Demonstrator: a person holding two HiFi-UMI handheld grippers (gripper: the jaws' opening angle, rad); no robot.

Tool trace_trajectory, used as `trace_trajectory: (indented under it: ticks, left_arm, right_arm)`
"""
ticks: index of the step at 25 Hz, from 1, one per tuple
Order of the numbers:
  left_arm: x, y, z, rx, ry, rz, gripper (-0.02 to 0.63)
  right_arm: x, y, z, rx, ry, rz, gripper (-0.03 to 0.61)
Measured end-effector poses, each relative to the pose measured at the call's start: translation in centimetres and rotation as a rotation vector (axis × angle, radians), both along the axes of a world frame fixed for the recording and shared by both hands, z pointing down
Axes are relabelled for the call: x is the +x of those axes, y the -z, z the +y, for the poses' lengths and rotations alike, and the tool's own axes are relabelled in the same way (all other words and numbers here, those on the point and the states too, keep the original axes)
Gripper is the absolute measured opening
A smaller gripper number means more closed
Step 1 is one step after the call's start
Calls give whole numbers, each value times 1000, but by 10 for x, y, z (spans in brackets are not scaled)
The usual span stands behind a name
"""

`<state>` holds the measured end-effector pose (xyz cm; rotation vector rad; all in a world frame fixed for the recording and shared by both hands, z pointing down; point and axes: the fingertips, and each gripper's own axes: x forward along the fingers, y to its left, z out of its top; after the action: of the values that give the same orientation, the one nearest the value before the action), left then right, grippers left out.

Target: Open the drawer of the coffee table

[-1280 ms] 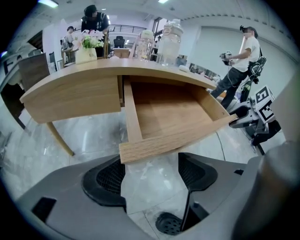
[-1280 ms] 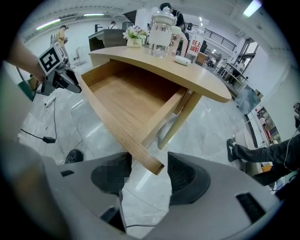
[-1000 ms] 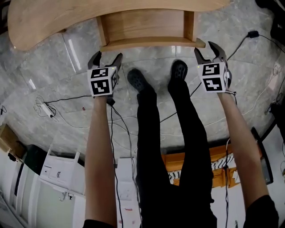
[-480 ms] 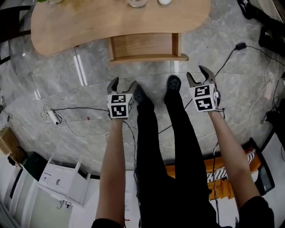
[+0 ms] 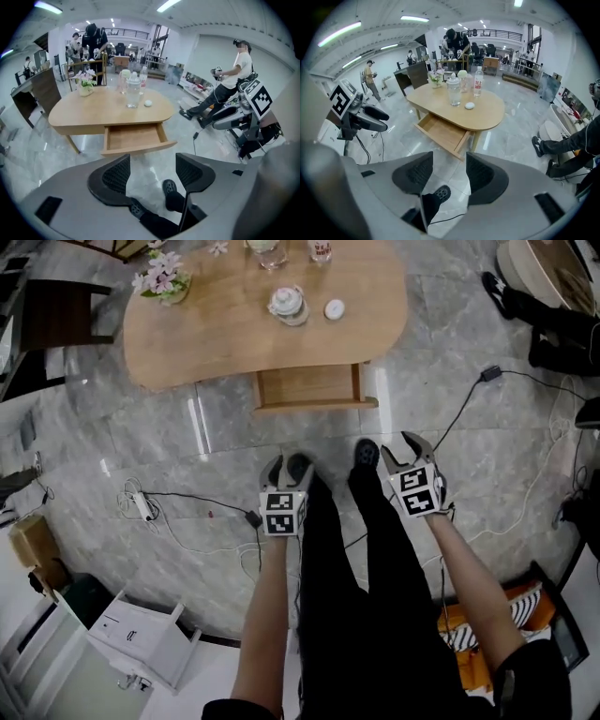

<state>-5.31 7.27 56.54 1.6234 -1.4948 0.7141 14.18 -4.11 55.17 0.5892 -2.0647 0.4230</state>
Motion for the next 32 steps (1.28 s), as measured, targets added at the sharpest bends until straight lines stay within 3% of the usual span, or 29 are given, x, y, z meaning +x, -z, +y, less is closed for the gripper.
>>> trace_trajectory:
  ticks: [4, 9, 15, 22, 32]
  left_arm:
    - [21, 67, -2, 72, 23, -4, 295]
    - [29, 141, -22, 176, -36, -42, 267]
    - [35, 220, -23, 301, -40, -15, 237]
    - [17, 288, -9, 456, -32, 49, 188]
    - [-26, 369, 28, 635, -143, 64, 113]
  right_arm:
    - [12, 59, -3, 14, -10, -70, 215]
    - [9, 123, -18, 36, -29, -151, 215]
    - [2, 193, -18, 107, -63, -227, 213]
    - [-30, 263, -3, 192, -100, -302, 192]
    - [-69, 326, 65, 289, -205, -358, 126]
